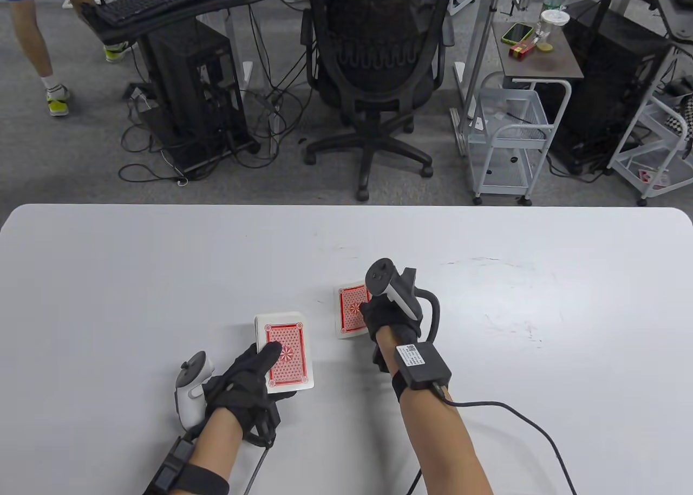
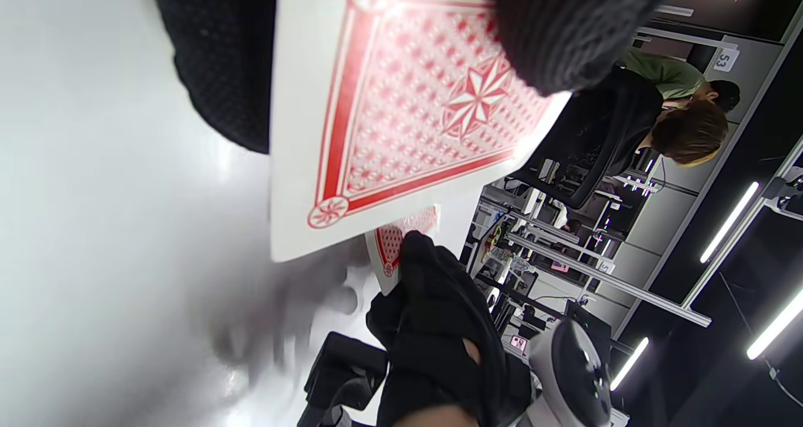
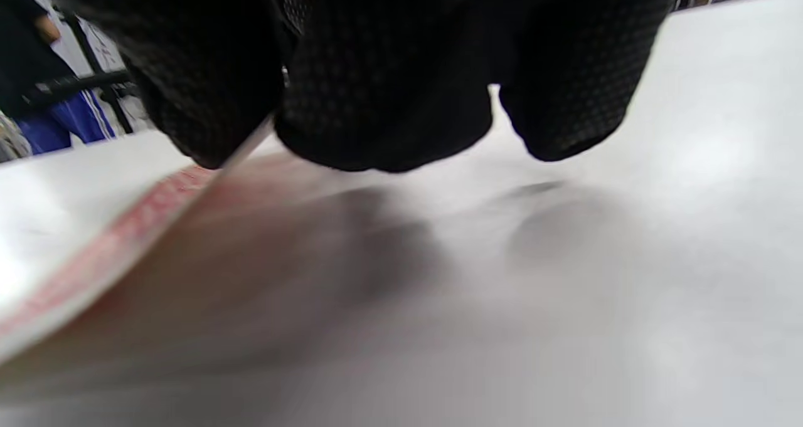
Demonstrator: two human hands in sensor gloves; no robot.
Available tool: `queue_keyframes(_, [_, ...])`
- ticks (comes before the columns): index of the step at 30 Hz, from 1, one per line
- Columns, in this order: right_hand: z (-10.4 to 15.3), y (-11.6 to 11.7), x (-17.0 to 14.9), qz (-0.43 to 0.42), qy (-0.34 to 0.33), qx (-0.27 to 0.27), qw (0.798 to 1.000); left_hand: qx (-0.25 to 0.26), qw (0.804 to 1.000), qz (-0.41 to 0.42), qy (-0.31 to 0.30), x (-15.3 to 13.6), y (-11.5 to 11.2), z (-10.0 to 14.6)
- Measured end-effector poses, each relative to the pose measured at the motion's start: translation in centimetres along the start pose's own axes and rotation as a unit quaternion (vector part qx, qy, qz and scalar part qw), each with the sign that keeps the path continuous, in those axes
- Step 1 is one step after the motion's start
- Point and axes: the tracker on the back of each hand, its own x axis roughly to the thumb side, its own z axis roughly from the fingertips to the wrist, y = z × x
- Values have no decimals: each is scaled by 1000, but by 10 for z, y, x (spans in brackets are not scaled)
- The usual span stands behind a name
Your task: Four-player card dealing with fan arrangement
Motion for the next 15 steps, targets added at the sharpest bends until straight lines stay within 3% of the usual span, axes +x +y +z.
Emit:
queue_keyframes(3, [-2,3,-2,20,12,11,1000,0,1000,-3,1,-1,0,0])
queue_keyframes(6, [5,-1,-8,-14,5,16,1000,0,1000,-3,2,-1,-1,0])
queue_keyframes(9, [27,-14,-14,-85,-26,20,996,-3,1000,-6,-4,0,-4,0])
queue_keyframes(12, [56,-17,-8,-208,-103,61,971,-9,1000,-3,-14,1,-10,1])
queue_keyframes(15, [89,-12,3,-273,-168,105,941,-16,1000,1,-25,1,-15,2])
